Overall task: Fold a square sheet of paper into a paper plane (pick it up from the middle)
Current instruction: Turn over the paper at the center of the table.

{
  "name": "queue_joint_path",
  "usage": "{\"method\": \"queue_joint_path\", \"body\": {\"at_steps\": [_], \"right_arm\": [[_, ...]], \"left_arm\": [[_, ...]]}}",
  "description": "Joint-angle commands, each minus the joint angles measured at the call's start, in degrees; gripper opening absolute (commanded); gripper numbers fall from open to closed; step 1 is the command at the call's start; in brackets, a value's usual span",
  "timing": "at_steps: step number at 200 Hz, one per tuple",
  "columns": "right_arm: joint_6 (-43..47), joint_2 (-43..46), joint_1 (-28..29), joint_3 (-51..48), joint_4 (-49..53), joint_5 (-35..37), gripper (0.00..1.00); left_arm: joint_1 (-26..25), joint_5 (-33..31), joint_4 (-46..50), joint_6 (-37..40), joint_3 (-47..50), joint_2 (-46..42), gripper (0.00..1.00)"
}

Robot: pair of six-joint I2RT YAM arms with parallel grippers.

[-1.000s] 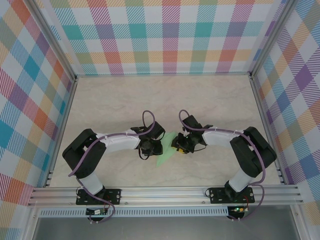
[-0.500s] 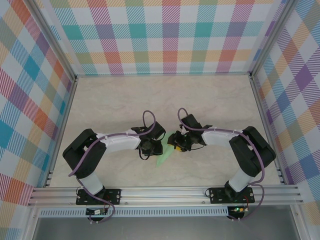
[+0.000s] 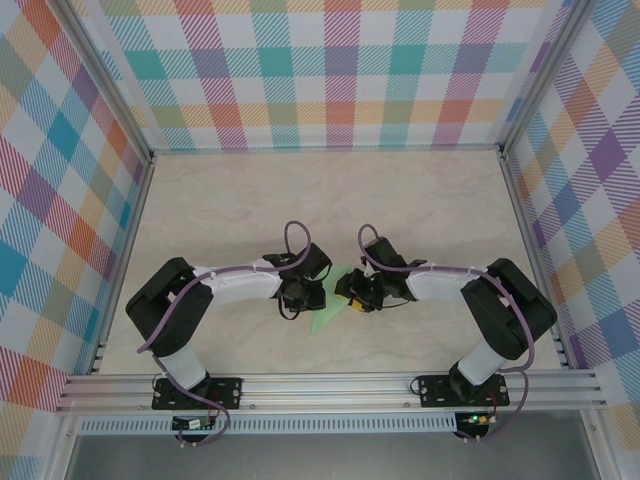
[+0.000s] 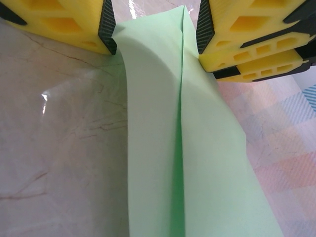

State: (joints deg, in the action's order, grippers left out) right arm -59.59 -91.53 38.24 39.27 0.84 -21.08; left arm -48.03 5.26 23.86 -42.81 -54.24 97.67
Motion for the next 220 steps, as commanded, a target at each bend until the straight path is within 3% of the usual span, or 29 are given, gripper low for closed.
{"method": "queue_joint_path", "body": {"at_steps": [1,119,220], "right_arm": [[-2.3,1.5,0.5,-0.6,-2.7,-0.8,0.48],[-7.9,-1.6,1.2,0.1,-11.5,2.9,0.48],[-2.4,-4.7,1.5,0.3,-15.1,1.8,0.34]], "left_arm": [[-0.3,-1.6,2.5,-0.8,0.6,2.4,0.25],[0.0,-1.8,2.2,-1.4,1.8,0.7,0.25],[0.4,-1.7,1.7,-2.3,2.6,-1.6,0.26]]}}
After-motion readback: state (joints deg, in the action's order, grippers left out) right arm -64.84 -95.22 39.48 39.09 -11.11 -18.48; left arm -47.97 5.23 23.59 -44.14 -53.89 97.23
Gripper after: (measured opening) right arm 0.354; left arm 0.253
